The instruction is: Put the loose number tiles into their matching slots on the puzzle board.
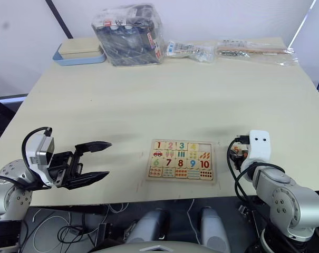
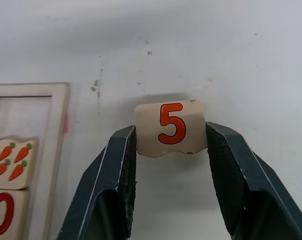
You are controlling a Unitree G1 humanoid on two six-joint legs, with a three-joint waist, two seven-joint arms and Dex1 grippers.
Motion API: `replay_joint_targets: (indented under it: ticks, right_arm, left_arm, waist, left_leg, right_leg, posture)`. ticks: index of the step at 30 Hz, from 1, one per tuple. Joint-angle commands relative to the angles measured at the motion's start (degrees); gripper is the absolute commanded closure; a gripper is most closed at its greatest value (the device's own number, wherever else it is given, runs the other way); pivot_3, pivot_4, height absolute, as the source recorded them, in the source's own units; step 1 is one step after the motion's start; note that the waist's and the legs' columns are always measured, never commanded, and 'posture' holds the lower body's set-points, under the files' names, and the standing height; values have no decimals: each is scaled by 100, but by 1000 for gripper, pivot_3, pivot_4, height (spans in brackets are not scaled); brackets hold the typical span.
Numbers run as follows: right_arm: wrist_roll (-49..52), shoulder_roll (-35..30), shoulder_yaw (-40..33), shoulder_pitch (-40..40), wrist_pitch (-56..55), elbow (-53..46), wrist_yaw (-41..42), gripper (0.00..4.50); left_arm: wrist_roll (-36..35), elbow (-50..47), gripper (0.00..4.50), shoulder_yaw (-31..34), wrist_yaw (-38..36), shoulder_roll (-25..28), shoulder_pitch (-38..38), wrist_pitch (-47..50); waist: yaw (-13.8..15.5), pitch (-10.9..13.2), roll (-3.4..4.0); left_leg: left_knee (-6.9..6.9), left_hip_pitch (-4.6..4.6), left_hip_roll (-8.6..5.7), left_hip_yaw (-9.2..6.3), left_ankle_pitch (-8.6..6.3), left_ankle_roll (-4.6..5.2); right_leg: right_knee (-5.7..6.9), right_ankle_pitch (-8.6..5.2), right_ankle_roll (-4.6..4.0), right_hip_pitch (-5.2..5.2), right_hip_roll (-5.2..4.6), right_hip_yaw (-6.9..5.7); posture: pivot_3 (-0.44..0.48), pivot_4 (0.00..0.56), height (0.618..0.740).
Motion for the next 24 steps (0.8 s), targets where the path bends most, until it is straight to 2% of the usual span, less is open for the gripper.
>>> replay_joint_targets:
  ticks: [1, 4, 6, 7, 10, 17, 20, 24]
  right_arm:
    - [-91, 83, -52, -37, 38, -15, -90, 2965]
    - [-144, 184, -58, -5, 38, 53, -125, 2965]
    - [-182, 227, -109, 19, 38, 76, -140, 1936]
    - [-183, 183, -105, 28, 38, 79, -110, 1682]
    - [-56, -115, -128, -6, 38, 46, 113, 144]
    - [1109, -1140, -482, -272, 38, -127, 654, 40]
    - [1884, -2119, -501, -542, 38, 23, 1178, 40]
    - [2249, -3305, -376, -773, -266, 371, 2334, 40]
  left_arm:
    - [-27, -17, 0, 75, -47, 13, -9, -96]
    - [-25, -14, 0, 76, -42, 12, -6, -99]
    - [-26, -9, 0, 83, -45, 17, 2, -97]
    - [-25, -3, 0, 86, -50, 20, 5, -99]
    - [-24, 32, 0, 91, -73, 25, 7, -105]
    - [22, 167, 0, 34, -129, 13, -71, -163]
    - [38, 185, 0, -26, -135, -14, -122, -180]
    - [46, 198, 0, -126, -191, -44, -193, -202]
  waist:
    - [-1, 0, 0]
    - [-6, -1, -1]
    - [-4, -3, -3]
    - [-3, -4, -5]
    - [10, -9, -12]
    - [-16, -4, -4]
    - [-17, 1, 5]
    - [-5, -2, -6]
  left_leg:
    - [0, 0, 0, 0, 0, 0]
    - [0, 1, 0, 0, 0, 0]
    - [0, 3, 1, -1, 0, 0]
    - [0, 4, 1, -1, 0, 0]
    - [1, 5, 1, -2, 0, 0]
    - [-2, 3, 1, -1, 0, 1]
    - [-3, 3, 5, 3, 0, 1]
    - [2, 2, 5, 2, -1, 3]
  right_leg:
    - [0, 0, 0, 0, 0, 0]
    - [0, 0, 0, 0, 1, 0]
    - [0, 0, 0, 1, 2, 0]
    - [0, 0, 0, 1, 2, -1]
    - [0, -1, 0, 3, 2, -3]
    - [-1, -1, 1, 5, 2, -2]
    - [-2, -1, 1, 6, 5, -1]
    - [-7, -2, 2, 13, 3, -6]
  posture:
    - [0, 150, 740]
    - [0, 150, 740]
    - [0, 150, 740]
    - [0, 150, 740]
    - [0, 150, 740]
    - [0, 150, 740]
    - [0, 150, 740]
    - [0, 150, 740]
